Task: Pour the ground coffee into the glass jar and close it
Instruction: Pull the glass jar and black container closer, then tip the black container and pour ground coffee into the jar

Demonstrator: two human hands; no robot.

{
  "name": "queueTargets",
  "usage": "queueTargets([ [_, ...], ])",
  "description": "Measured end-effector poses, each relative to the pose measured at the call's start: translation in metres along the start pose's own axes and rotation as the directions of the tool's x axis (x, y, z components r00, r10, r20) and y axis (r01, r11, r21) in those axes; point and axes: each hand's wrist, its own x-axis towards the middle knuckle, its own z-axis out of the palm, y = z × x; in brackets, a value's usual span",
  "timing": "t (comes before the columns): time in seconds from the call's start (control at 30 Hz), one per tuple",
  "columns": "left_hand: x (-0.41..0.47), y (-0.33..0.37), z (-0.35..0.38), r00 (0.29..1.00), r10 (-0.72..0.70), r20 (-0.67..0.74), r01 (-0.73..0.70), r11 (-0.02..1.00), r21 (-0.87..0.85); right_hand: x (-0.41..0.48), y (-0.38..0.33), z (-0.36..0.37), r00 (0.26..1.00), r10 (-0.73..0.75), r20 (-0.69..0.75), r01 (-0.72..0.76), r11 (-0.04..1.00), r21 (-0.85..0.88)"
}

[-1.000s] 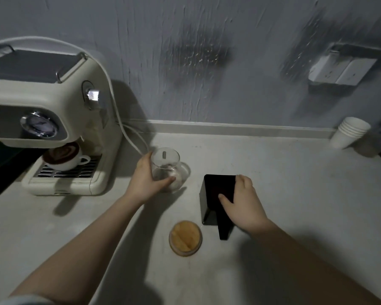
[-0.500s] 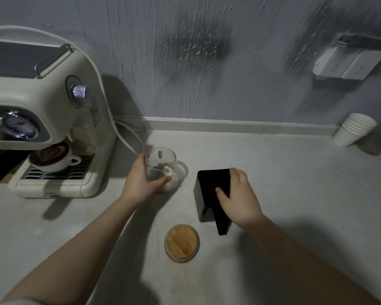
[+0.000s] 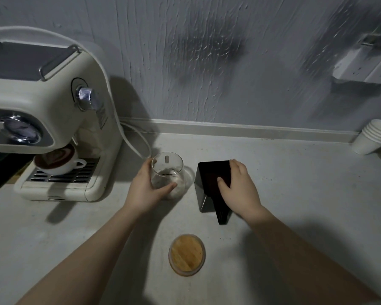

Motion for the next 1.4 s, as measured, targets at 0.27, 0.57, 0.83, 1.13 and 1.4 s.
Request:
queueTargets([
  [0.27, -0.005, 0.002, -0.001, 1.000, 0.002, -0.016, -0.003, 1.000, -0.021, -0.032, 0.010, -0.009, 0.988, 0.047, -0.144, -0.040, 0.998, 0.052],
  [0.57, -0.020, 0.006, -0.006, 1.000, 0.004, -0.022, -0.005, 0.999, -0.040, -0.071, 0.013, 0.003, 0.899, 0.324, -0.296, -0.211, 0.911, 0.355],
  [0.83, -0.028, 0.005, -0.007, 1.000, -0.006, 0.004, 0.006, 1.000, 0.012, -0.073, 0.007, 0.011, 0.908, 0.417, 0.035, -0.391, 0.816, 0.425],
  [1.13, -0.039, 0.006, -0.010, 1.000, -0.007, 0.012, 0.006, 1.000, 0.026, -0.063, -0.007, 0.019, 0.839, 0.475, 0.266, -0.514, 0.530, 0.675],
  [1.4, -0.038, 0.008, -0.011, 1.000, -0.022, 0.022, 0.021, 0.999, 0.042, -0.060, -0.023, 0.007, 0.777, 0.576, 0.254, -0.528, 0.378, 0.760],
])
